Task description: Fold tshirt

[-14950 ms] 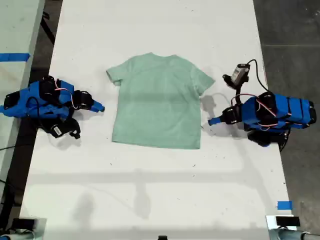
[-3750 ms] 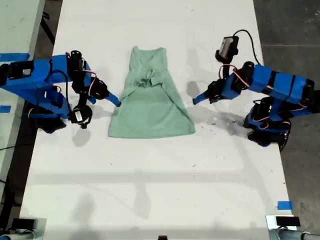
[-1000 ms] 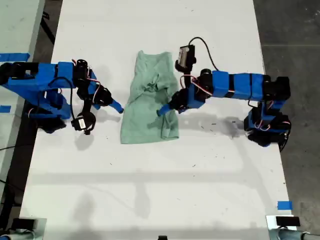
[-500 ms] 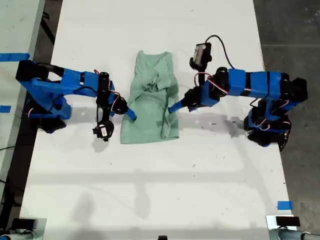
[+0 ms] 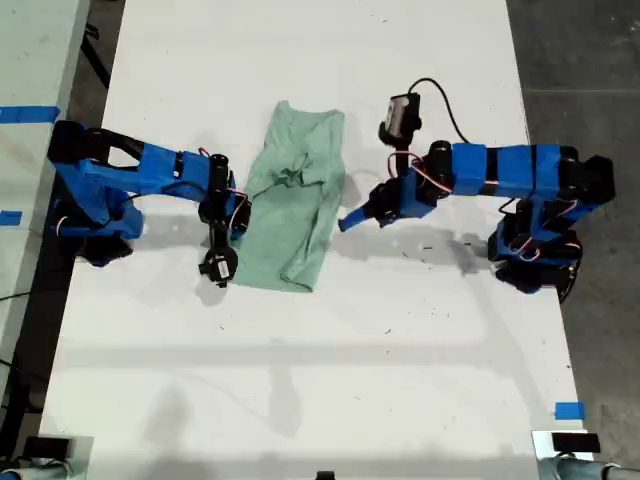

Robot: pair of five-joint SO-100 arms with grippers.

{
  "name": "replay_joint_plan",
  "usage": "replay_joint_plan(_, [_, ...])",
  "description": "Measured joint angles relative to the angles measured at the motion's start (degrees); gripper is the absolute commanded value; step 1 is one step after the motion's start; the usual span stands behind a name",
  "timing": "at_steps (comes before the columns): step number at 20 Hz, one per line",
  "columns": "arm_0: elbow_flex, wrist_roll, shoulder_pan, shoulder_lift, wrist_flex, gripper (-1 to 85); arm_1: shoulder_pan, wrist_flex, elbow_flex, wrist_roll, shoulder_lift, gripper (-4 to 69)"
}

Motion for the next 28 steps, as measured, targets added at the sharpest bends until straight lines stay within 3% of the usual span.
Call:
replay_joint_plan(5, [-11.1,-0.3,-0.5,1.7,11.7,0.8,0.0,-0.9,0.9,0.0,0.0,32.4])
replay_joint_plan(9, [-27.9,1.7,-1.2,-5.7,14.9,1.1,0.2,-0.9,1.1,0.0,0.0,32.3])
replay_joint_plan(13, [-53.9,4.2,-1.2,-29.2,17.6,4.5,0.3,-0.9,1.2,0.0,0.0,32.4])
replay_joint_plan(14, [-57.6,4.3,-1.2,-33.5,16.9,11.3,0.3,-0.9,1.9,0.0,0.0,32.4])
replay_joint_plan(15, [-58.9,4.6,-1.2,-36.1,16.5,29.9,0.3,-0.9,2.1,0.0,0.0,32.4])
replay_joint_plan(16, [-59.8,5.4,-1.2,-38.4,16.3,38.4,0.3,-0.9,2.2,0.0,0.0,32.5])
replay_joint_plan(17, [-60.3,5.6,-1.2,-39.0,16.2,40.4,0.3,-1.0,2.3,0.0,0.0,32.5])
replay_joint_plan(20, [-60.6,5.6,-1.2,-39.5,16.3,41.4,0.4,-1.7,2.6,0.0,0.0,32.5])
replay_joint_plan(28, [-60.6,4.2,-1.2,-27.2,35.9,41.2,0.5,-1.9,3.1,0.0,0.0,32.5])
